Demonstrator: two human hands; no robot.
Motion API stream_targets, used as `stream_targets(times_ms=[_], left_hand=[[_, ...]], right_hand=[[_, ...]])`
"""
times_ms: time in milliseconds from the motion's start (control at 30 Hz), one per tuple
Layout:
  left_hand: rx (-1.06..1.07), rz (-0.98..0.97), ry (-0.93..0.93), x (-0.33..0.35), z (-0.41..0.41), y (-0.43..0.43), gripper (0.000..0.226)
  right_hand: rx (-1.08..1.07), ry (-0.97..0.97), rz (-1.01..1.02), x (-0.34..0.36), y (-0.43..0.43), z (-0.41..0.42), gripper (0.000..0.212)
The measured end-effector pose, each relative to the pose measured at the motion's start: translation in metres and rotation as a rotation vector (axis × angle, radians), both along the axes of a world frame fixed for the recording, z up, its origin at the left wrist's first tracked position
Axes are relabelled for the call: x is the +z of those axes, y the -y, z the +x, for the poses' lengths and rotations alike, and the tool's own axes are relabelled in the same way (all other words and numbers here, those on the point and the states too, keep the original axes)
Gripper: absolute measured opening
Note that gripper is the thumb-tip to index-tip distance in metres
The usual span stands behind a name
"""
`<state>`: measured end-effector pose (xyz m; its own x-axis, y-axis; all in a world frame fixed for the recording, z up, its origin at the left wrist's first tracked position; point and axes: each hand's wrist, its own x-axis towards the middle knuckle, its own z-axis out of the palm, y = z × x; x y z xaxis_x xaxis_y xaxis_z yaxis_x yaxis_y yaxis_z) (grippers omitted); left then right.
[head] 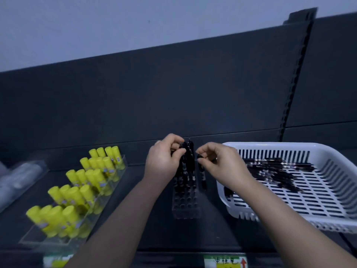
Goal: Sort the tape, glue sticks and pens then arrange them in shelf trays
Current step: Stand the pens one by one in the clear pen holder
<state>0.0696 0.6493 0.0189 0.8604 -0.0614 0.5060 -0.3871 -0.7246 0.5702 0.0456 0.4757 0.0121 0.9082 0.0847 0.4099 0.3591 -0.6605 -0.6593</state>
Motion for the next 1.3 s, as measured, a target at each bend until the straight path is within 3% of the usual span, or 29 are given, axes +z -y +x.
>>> stream_targets(times_ms=[467, 733, 867, 1000, 1167, 1300], left_hand=[[-0.06, 0.234, 0.03, -0.022, -0.002, -0.001, 0.02], [-0.085, 0.194, 0.023, -0.025, -0.001, -0.008, 0.027], [-0.028, 0.077, 0.14, -0.024, -0.002, -0.019, 0.023], [0.012, 0.092, 0.154, -0.02, -0.002, -0.028, 0.018], [-0.006, 0.083, 0.176, -0.014, -0.005, -0.026, 0.017], [-0.041, 0.1, 0.165, -0.008, -0.003, -0.007, 0.017]], right_hand=[[-0.084, 0.004, 0.071, -0.003, -0.006, -0.001, 0.016], [-0.074, 0.034, 0.101, -0.002, -0.02, 0.003, 0.015], [-0.073, 0.027, 0.007, -0.01, -0.026, 0.007, 0.016], [-0.072, -0.046, -0.147, -0.023, -0.029, 0.012, 0.017], [-0.098, -0.1, -0.195, -0.027, -0.022, 0.009, 0.032], [-0.143, -0.054, -0.341, -0.014, -0.002, 0.002, 0.018]])
